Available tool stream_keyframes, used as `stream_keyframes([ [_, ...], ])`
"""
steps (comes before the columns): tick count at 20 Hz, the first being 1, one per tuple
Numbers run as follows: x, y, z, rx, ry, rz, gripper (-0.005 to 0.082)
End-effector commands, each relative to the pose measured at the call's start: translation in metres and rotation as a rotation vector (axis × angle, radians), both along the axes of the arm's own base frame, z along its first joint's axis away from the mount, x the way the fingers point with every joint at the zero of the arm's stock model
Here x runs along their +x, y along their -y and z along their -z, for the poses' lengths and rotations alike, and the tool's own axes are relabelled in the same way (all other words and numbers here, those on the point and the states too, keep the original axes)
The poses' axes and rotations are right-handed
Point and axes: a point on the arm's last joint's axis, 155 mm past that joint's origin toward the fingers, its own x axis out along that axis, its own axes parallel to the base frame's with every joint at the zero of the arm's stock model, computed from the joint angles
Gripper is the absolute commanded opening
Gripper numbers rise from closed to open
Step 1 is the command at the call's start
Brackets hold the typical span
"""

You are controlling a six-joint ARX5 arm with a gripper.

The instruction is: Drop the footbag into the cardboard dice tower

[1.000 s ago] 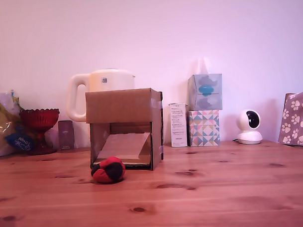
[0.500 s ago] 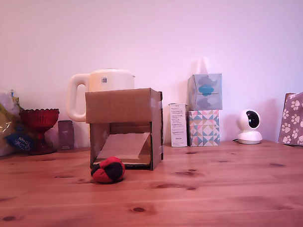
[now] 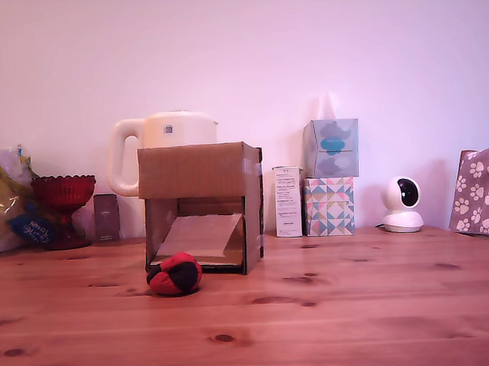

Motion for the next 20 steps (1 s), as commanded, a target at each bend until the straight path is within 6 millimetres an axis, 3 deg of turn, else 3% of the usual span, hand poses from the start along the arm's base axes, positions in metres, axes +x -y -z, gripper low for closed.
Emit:
stream_keyframes([
  [1,0.001,0.010,0.010,0.021,-0.011,0.039,-0.0024],
  [7,0.017,0.041,0.046,0.088,-0.084,0.111,-0.0024],
  [12,0.028,0.053,0.067,0.123,-0.116,0.140,-0.0024],
  [20,0.067,0.071,0.082,0.181,-0.170,0.155,-0.0024],
])
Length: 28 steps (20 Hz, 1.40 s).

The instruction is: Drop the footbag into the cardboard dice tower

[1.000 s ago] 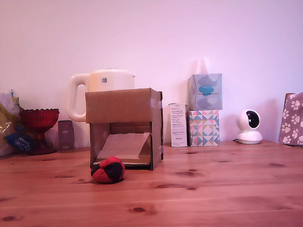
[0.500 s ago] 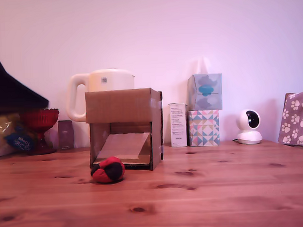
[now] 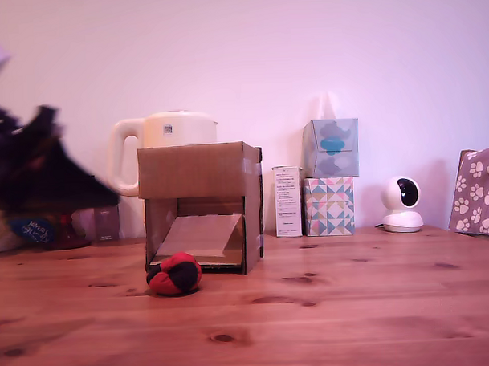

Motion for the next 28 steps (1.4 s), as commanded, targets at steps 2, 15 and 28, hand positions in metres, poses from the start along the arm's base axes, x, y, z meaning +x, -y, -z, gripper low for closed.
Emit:
stream_keyframes([
  [2,0.005,0.009,0.013,0.030,-0.026,0.023,-0.0024],
  [15,0.055,0.026,0.044,0.176,-0.029,0.007,0.0727],
  [28,0.083,0.029,0.105,0.340,-0.150,0.007,0.0469],
])
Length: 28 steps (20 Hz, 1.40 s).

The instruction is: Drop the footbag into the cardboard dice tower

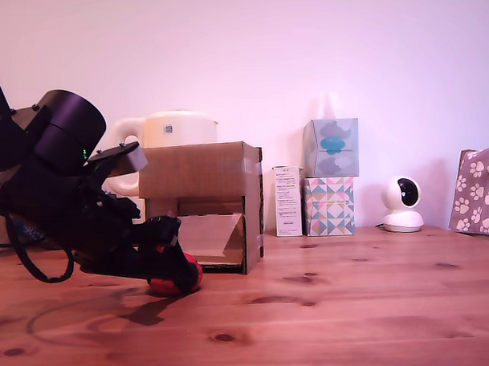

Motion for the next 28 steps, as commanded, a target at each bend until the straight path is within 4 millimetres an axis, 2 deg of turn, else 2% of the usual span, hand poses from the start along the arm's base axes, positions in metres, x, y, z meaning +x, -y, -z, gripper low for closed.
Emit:
stream_keyframes([
  [1,-0.001,0.000,0.009,0.014,-0.013,0.004,0.0426],
  [5,-0.006,-0.003,0.016,0.041,-0.034,0.013,0.0118],
  [6,-0.005,-0.002,0.015,0.040,-0.032,0.013,0.0077],
  [10,-0.015,-0.001,-0.005,0.025,-0.048,0.036,0.0074],
  [12,-0.019,-0.002,-0.028,0.016,-0.031,0.039,0.0074],
  [18,-0.033,-0.009,-0.117,-0.044,0.103,0.038,0.0074],
  [21,-0.035,-0.010,-0.146,-0.075,0.173,0.037,0.0074],
  [24,-0.025,-0.005,-0.175,-0.145,0.273,0.025,0.0074],
  [28,-0.010,-0.004,-0.237,-0.242,0.513,0.000,0.0074],
])
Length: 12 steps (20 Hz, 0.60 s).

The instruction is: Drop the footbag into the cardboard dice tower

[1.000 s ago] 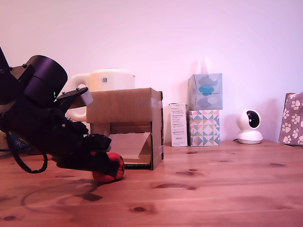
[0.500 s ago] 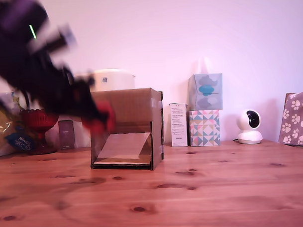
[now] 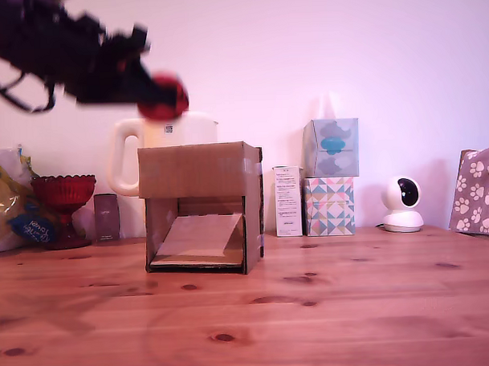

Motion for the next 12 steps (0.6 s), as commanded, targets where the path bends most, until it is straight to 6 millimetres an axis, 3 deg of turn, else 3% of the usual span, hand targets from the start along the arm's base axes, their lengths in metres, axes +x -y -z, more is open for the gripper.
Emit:
stream_keyframes([
  [1,0.003,-0.001,-0.020,-0.041,0.081,-0.013,0.0074],
  [4,0.010,-0.001,-0.044,-0.073,0.150,-0.031,0.0074],
  [7,0.030,0.009,-0.058,-0.080,0.165,-0.031,0.0074],
  [10,0.061,0.023,-0.052,-0.047,0.098,-0.030,0.0074],
  [12,0.082,0.033,-0.033,-0.002,0.004,-0.031,0.0074],
])
